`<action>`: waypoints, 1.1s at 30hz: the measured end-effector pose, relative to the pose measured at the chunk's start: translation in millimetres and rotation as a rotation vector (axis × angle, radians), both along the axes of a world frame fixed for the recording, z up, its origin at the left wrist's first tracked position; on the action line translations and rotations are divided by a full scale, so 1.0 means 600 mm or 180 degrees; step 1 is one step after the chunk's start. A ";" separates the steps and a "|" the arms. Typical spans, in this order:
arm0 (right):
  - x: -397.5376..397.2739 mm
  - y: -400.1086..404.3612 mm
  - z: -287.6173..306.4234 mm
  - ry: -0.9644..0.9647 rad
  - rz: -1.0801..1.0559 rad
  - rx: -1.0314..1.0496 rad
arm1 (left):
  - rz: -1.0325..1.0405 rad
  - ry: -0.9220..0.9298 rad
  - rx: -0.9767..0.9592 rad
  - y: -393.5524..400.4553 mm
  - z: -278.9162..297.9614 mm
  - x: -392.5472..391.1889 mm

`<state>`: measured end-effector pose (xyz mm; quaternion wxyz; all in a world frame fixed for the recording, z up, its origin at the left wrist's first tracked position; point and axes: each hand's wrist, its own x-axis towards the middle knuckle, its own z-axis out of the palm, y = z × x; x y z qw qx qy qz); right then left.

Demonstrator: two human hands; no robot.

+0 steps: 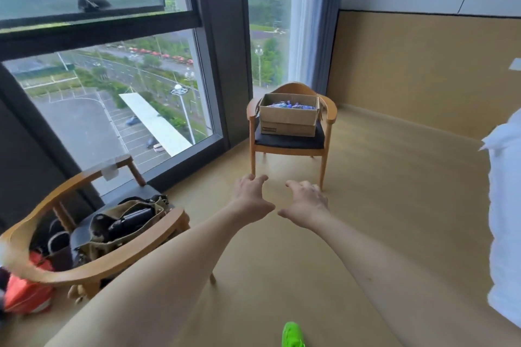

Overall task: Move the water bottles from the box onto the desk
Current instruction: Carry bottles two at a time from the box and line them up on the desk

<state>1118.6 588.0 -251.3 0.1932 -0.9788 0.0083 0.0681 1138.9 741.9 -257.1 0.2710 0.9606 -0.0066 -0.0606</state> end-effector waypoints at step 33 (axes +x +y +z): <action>1.050 -0.098 -0.010 0.0326 -0.0503 -0.0062 | -0.0515 -0.0107 0.0290 -0.081 -0.016 1.128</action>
